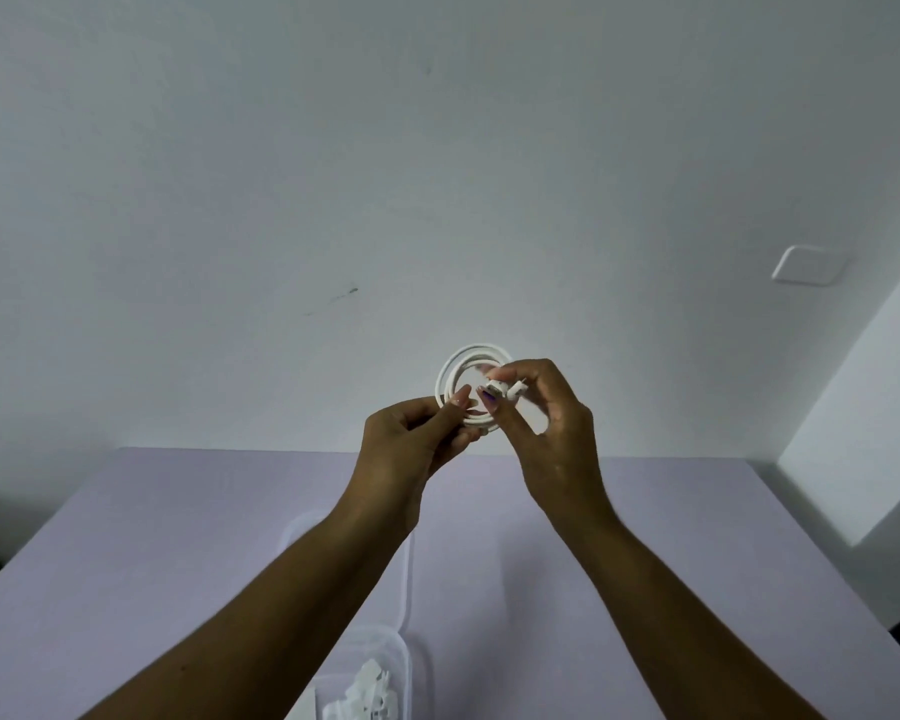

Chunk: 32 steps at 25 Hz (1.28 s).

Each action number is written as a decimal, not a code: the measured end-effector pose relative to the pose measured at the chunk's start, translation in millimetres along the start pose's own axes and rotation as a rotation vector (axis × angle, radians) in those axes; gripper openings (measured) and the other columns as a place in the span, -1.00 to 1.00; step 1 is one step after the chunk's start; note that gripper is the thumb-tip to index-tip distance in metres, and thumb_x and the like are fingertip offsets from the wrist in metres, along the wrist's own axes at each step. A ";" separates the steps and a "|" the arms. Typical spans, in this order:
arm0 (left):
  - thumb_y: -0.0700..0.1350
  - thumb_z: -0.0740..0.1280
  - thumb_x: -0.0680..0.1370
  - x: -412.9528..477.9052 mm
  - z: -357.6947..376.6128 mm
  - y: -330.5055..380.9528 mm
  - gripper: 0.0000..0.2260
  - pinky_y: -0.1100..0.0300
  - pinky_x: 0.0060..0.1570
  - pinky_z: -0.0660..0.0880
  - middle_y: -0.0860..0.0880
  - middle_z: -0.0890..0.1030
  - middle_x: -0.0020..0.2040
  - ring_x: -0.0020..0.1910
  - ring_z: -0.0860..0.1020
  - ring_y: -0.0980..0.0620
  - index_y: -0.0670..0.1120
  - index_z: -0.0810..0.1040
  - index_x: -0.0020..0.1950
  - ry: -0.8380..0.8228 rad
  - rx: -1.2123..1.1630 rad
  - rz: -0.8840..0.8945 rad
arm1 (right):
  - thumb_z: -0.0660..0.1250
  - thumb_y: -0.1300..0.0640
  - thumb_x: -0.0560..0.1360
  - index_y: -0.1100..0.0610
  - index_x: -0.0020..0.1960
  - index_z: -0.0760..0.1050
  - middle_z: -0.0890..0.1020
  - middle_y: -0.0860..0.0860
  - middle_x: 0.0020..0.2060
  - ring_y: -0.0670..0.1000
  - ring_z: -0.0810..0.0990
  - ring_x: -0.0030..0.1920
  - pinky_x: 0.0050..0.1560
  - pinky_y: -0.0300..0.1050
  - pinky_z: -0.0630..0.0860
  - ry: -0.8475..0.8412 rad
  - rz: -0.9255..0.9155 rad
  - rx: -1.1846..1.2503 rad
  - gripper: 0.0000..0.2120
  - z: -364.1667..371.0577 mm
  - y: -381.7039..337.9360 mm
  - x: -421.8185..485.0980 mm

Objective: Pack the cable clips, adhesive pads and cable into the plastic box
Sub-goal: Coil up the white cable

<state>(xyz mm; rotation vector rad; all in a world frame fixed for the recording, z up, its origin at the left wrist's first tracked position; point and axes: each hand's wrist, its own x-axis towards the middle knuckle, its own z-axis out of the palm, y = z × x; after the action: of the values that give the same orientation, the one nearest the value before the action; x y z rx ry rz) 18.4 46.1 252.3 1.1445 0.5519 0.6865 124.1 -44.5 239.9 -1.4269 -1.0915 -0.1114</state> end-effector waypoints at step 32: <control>-0.15 0.37 0.52 7.6 -21.5 -4.9 -0.83 0.31 -0.05 0.61 -0.14 0.74 -0.10 -0.05 0.71 0.01 -0.21 0.67 0.01 0.161 -0.239 0.072 | 0.36 0.31 0.51 0.27 0.07 0.56 0.70 0.22 -0.12 -0.03 0.70 -0.25 -0.24 -0.30 0.60 0.260 0.804 0.750 -0.86 5.0 -3.4 -2.7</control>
<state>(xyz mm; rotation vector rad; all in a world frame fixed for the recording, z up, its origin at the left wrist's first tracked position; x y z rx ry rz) 9.3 63.9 240.3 0.8938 0.5499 0.8874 117.7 -42.6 239.5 -1.0185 -0.2238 0.6133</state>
